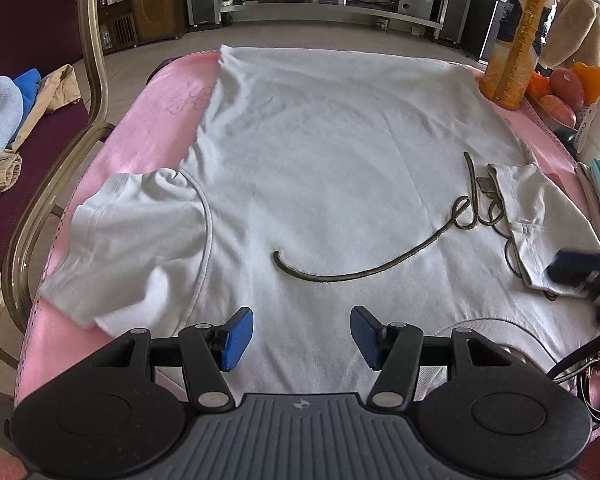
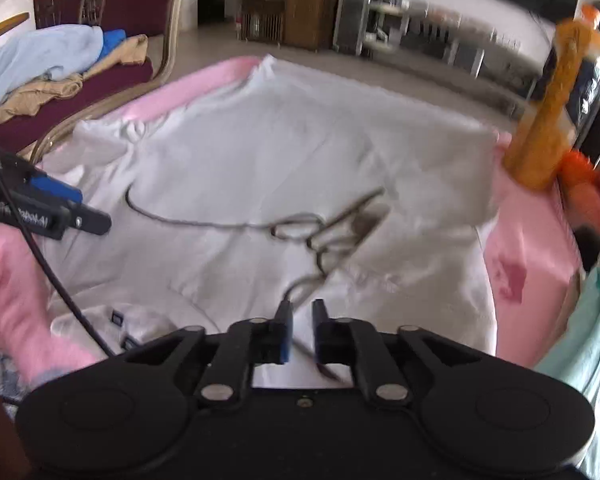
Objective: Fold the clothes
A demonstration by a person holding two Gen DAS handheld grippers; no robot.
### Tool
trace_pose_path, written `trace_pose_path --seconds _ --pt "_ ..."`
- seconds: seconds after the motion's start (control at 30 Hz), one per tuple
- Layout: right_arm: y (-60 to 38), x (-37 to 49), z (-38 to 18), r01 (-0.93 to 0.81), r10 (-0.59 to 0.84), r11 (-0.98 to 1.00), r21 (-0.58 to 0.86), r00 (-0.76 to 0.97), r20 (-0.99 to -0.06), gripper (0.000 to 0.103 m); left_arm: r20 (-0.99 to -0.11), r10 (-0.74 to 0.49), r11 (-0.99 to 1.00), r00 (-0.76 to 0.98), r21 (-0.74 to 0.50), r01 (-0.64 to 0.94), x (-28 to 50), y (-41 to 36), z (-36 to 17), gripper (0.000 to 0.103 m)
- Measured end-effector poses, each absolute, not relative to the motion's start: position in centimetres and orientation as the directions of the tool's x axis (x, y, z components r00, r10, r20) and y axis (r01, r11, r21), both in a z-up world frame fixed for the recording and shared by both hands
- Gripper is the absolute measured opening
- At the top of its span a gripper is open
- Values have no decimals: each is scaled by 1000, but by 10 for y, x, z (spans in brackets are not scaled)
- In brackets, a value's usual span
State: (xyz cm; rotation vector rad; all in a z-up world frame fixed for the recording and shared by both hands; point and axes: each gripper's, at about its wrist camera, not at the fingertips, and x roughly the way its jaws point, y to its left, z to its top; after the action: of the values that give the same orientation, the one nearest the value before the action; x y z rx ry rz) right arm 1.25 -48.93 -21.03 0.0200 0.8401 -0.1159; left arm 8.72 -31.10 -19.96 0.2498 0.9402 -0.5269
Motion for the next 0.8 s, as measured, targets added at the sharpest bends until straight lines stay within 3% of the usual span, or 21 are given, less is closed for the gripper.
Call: trace_pose_path --seconds 0.13,0.23,0.3,0.4,0.47,0.53,0.6,0.7,0.8 --pt "-551 -10 -195 401 -197 901 163 715 -671 17 -821 -317 845 476 -18 534 87 -312 -201 56" --pt "-580 -17 -198 518 -235 820 242 691 -684 15 -824 -314 845 471 -16 535 87 -312 -203 56" --pt "-583 -15 -204 522 -220 819 239 670 -709 15 -827 -311 845 469 -14 535 88 -313 -204 56" --pt "-572 -8 -221 526 -276 847 74 553 -786 15 -831 -303 845 466 -9 534 88 -315 -206 56" --pt "-563 -4 -233 512 -321 858 -44 467 -824 24 -834 -297 846 466 -4 533 87 -314 -207 56" --pt "-566 -9 -230 535 -317 843 -44 431 -845 23 -835 -288 849 468 4 528 87 -313 -207 57" --pt "-566 -15 -229 554 -347 829 -83 390 -853 6 -839 -278 852 467 9 523 88 -312 -208 57" --pt "-564 -25 -224 567 -351 819 -88 373 -859 7 -841 -271 855 469 14 519 87 -310 -206 57" --pt "-567 -35 -208 598 -323 800 36 481 -815 8 -832 -277 854 481 17 520 85 -308 -203 56"
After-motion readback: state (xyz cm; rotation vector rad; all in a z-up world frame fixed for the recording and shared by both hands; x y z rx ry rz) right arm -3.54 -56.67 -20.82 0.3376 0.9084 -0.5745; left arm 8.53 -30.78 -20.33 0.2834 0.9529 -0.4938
